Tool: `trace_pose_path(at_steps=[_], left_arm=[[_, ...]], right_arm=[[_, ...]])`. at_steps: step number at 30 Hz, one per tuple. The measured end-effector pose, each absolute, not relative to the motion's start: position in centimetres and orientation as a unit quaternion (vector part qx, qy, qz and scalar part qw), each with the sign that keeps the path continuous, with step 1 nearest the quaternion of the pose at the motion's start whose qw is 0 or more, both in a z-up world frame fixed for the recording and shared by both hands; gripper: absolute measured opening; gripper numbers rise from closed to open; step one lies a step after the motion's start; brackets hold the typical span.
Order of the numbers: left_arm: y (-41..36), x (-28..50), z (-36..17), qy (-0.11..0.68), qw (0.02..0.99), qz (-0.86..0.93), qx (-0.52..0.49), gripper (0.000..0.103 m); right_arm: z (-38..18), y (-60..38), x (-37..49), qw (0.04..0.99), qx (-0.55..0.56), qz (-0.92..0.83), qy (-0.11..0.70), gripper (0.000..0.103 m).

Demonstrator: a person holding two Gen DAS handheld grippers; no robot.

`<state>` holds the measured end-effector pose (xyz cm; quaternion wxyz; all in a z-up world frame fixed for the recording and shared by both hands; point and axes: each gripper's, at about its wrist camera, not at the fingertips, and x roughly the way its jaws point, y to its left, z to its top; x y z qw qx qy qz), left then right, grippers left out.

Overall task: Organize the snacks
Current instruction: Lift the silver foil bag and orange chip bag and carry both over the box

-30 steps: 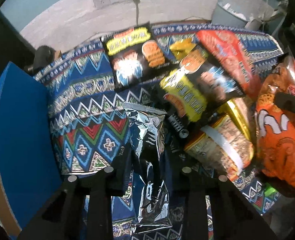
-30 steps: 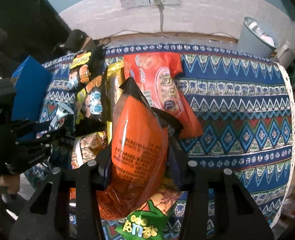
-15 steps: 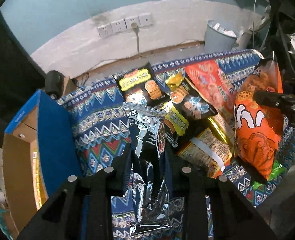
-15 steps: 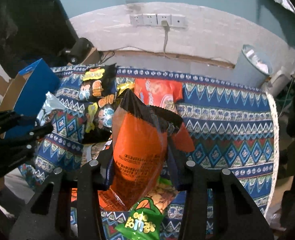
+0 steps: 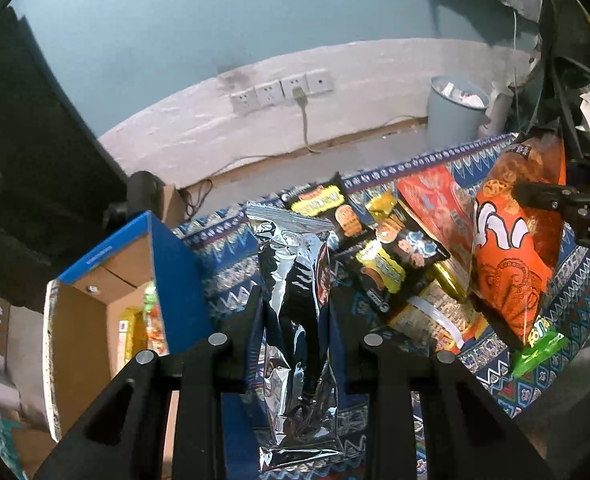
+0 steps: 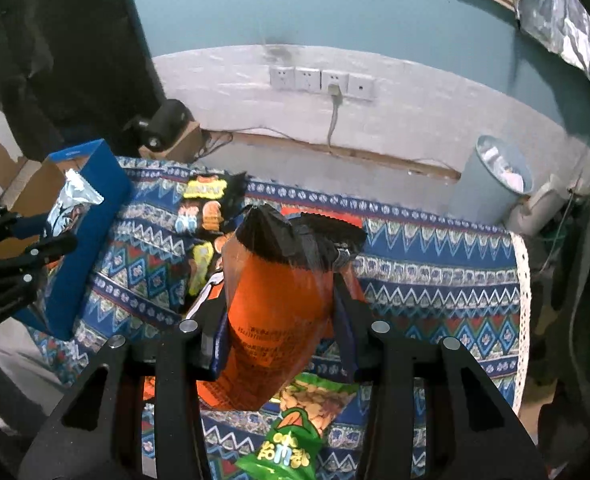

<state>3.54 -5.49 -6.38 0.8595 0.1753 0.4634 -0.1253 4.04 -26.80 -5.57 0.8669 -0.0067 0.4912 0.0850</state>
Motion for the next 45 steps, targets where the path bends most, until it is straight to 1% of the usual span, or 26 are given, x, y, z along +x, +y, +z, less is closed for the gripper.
trace_pose_path(at_steps=[11,23,33,45], left_arm=[[-2.2,3.0,-3.6,0.440,0.878,-0.108,0.156,0.030],[3.1,2.2,-1.2,0.411,0.897,-0.072,0.143,0.030],[7.4,2.2,-0.8,0.412,0.902,-0.047,0.123,0.030],[14.4,2.5,-1.1,0.420,0.904,-0.002,0.083,0.030]], right_arm=[[-2.4,-23.7,4.1,0.883,-0.024,0.107,0.456,0.042],[0.7,-18.5,4.5,0.888,-0.039,0.150,0.433,0.042],[2.6,-13.4,5.4,0.888,-0.051,0.183,0.418,0.041],[3.9,-6.0,6.3,0.879,-0.072,0.238,0.407,0.042]])
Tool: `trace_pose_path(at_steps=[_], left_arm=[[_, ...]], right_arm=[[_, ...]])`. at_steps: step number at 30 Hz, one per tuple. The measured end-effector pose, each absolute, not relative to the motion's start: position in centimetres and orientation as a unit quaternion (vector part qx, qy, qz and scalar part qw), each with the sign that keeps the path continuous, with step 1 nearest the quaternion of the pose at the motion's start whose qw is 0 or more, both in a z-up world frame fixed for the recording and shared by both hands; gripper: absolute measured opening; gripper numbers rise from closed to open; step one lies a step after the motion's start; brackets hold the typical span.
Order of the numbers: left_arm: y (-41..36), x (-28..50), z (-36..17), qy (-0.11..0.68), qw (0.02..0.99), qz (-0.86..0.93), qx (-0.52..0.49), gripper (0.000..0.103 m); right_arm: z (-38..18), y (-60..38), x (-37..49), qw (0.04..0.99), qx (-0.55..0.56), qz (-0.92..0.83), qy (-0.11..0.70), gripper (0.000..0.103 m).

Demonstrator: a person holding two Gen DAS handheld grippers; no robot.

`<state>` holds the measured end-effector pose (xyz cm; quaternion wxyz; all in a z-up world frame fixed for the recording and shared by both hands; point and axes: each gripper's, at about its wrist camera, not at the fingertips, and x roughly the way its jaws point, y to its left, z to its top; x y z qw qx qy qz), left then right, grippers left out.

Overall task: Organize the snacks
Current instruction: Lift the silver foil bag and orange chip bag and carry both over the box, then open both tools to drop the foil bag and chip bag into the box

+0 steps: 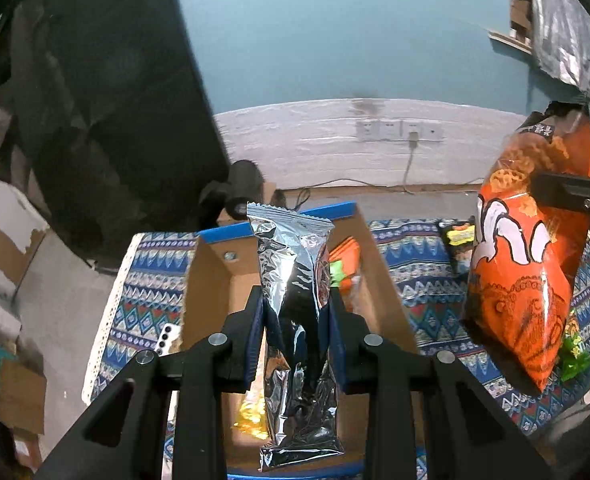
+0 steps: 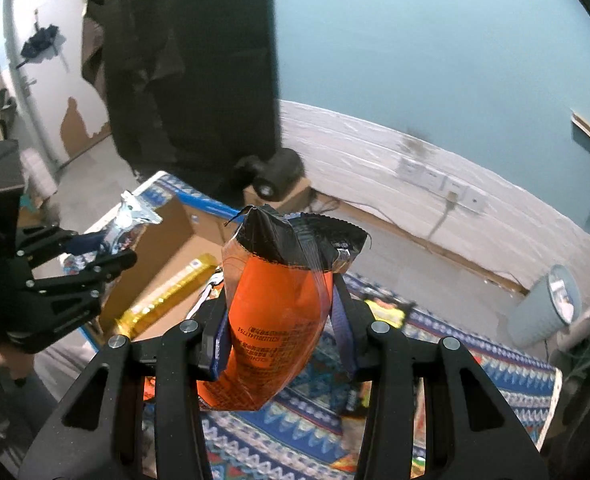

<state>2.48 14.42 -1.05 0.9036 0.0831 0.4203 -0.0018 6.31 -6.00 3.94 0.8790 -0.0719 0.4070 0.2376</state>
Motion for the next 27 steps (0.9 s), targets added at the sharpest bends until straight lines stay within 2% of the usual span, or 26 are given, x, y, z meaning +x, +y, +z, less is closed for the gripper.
trace_pose_path(at_steps=[18,21,22,23,24,26,27], left_arm=[[20.4,2.7,-3.4,0.451,0.890,0.045,0.043,0.030],[20.5,2.7,-3.6,0.456,0.888,0.047,0.043,0.042],[20.4,2.7,-3.5,0.456,0.888,0.048,0.046,0.050],[20.3,2.6,-3.5,0.454,0.888,0.050,0.049,0.055],[20.2,2.6,-3.4,0.450,0.890,0.053,0.052,0.060],[20.1,2.5,-3.2,0.446,0.892,0.053,0.055,0.063],[20.1,2.5,-3.1,0.446,0.892,0.052,0.054,0.065]], right_arm=[[1.0,4.7,7.8,0.835,-0.116,0.308,0.442,0.042],[0.0,5.2,8.4,0.819,-0.105,0.317,0.466,0.044],[-0.3,5.2,8.7,0.814,-0.097,0.319,0.476,0.046],[-0.4,5.1,8.7,0.813,-0.094,0.318,0.479,0.052],[-0.4,5.1,8.8,0.815,-0.093,0.315,0.478,0.062],[-0.3,4.7,8.7,0.822,-0.088,0.308,0.472,0.072],[-0.1,4.6,8.7,0.823,-0.086,0.307,0.469,0.072]])
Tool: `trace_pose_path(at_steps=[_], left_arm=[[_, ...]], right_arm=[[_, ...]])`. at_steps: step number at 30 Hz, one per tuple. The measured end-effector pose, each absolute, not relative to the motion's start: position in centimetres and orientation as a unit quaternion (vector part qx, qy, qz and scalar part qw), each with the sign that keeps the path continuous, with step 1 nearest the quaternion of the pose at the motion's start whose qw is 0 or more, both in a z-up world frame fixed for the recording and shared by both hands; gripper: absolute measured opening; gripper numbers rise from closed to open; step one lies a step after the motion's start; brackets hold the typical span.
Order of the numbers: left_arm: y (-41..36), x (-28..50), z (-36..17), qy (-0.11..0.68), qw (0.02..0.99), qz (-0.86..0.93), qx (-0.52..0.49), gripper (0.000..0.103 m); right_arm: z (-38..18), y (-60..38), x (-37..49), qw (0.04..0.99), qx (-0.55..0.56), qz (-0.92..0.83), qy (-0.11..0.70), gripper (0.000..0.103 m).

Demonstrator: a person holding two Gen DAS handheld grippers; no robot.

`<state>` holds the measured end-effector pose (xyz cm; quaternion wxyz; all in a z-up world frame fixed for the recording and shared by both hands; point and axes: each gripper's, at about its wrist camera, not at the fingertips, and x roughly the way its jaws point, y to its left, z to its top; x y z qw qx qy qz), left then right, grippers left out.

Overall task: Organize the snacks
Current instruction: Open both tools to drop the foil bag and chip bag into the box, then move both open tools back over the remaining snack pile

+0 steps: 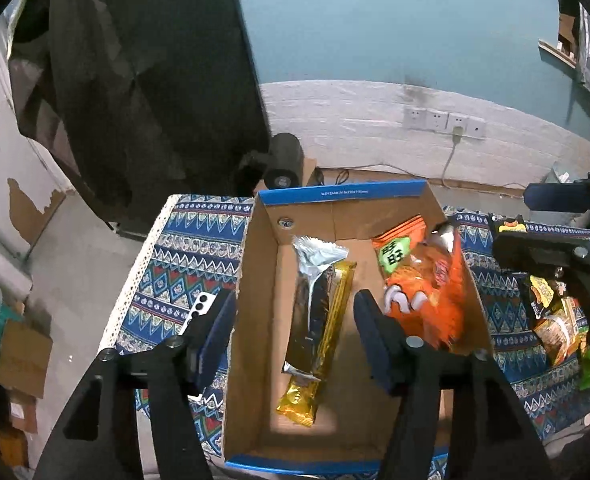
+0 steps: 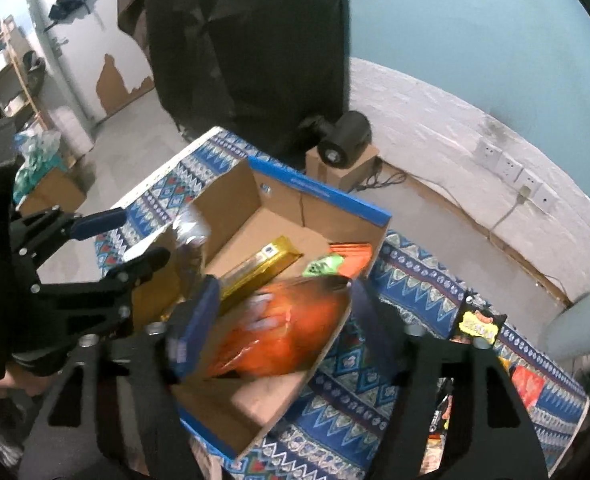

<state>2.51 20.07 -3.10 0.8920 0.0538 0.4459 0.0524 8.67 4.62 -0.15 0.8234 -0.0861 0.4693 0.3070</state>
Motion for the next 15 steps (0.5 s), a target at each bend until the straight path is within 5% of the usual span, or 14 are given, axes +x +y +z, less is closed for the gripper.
trace_pose_path(at_steps=[15], left_arm=[[16.4,2.5,-2.4,0.448,0.892,0.006,0.052,0.073]], right_arm=[[0.0,-1.1,8.6,0.836,-0.066,0.257,0.481,0.076]])
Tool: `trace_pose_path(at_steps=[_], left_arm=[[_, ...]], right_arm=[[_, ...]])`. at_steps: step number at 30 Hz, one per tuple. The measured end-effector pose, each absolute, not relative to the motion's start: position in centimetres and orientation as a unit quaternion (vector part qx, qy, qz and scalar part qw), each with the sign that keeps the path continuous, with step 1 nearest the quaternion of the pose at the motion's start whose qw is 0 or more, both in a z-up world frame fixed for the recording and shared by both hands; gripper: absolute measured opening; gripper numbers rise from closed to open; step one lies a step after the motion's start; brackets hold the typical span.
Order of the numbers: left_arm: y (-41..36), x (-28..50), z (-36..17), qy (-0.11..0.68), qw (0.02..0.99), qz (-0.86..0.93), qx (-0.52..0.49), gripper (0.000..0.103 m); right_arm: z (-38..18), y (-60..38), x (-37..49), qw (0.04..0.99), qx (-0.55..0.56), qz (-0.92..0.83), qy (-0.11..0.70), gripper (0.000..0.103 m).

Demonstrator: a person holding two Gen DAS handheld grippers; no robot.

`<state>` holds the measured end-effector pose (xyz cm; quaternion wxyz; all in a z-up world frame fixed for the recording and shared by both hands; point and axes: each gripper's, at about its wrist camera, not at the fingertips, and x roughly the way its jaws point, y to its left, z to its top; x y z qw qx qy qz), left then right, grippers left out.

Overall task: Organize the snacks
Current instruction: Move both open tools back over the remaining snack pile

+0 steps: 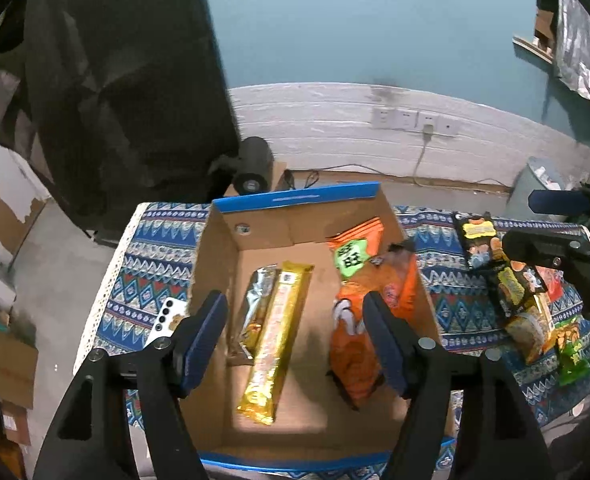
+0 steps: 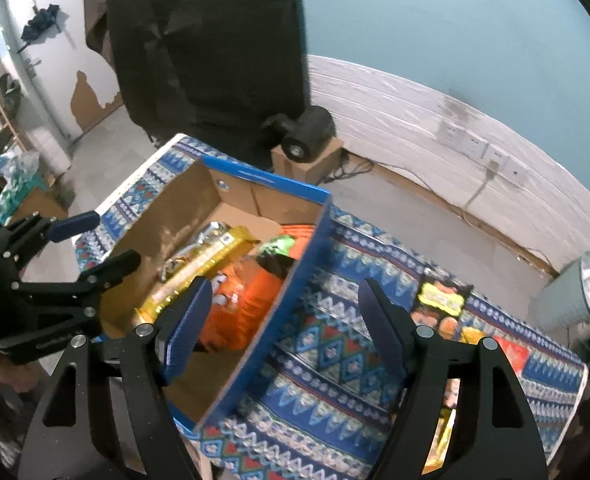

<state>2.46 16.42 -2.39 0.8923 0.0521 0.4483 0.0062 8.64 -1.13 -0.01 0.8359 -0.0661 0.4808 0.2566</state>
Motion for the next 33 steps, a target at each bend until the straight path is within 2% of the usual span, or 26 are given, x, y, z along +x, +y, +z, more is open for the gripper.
trace_pose_path(at_steps=[7,22,33], left_arm=[[13.2,2.3,-2.2,0.459,0.886,-0.026,0.058,0.078],[6.5,1.9,-2.4,0.481,0.869,-0.085,0.079,0.078],[0.9,1.4,-4.4,0.518,0.841,-0.128,0.093,0.078]], right_arm=[[-0.5,-5.4,7.9,0.838,-0.061,0.229,0.491,0.076],[-0.7,-14.9,5.5,0.845,-0.043,0.170,0.505,0.076],[-3.2,-21.9,4.0,0.837,-0.013,0.122,0.534,0.076]])
